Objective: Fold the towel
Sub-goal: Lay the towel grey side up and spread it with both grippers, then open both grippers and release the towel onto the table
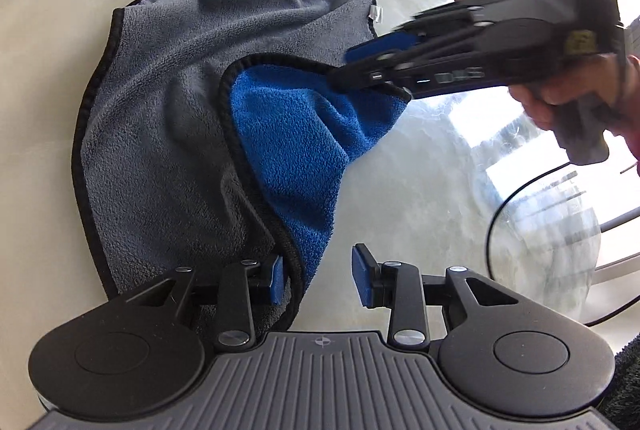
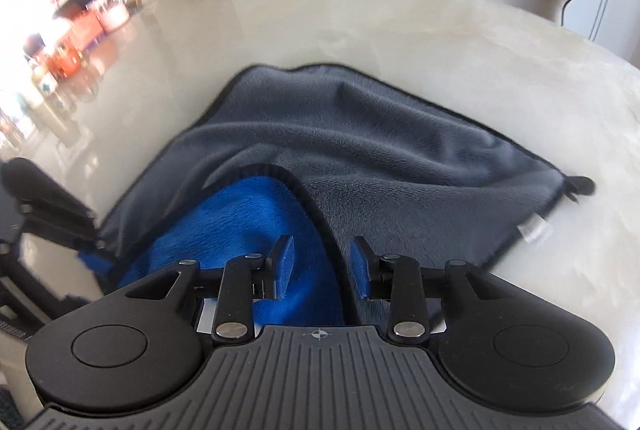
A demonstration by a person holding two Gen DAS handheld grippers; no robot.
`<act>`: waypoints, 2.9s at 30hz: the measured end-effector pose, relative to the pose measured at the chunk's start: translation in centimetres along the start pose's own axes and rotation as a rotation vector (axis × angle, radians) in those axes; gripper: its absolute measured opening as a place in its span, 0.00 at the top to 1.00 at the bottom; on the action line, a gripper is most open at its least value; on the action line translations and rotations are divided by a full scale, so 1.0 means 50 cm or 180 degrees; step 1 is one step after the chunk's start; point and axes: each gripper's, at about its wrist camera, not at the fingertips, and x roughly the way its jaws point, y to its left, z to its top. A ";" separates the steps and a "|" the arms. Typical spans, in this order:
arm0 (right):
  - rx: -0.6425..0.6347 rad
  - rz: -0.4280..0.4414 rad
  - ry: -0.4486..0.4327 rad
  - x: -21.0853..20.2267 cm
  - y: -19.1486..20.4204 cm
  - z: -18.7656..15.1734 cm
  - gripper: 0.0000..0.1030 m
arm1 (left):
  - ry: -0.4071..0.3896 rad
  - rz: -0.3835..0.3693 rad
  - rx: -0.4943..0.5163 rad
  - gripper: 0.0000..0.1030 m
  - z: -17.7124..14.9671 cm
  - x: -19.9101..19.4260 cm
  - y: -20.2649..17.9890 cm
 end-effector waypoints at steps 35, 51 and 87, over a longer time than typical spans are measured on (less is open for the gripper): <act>-0.0048 0.0226 -0.0172 -0.110 0.025 -0.074 0.54 | 0.0027 0.0160 0.0212 0.50 0.037 -0.023 0.027; -0.0914 0.0576 0.0447 -0.105 0.070 -0.105 0.92 | 0.0024 0.0100 0.0012 0.35 0.031 -0.010 0.053; -0.0057 0.0145 0.0750 -0.152 0.080 -0.211 0.74 | 0.0447 0.0040 0.0118 0.34 -0.072 -0.045 -0.018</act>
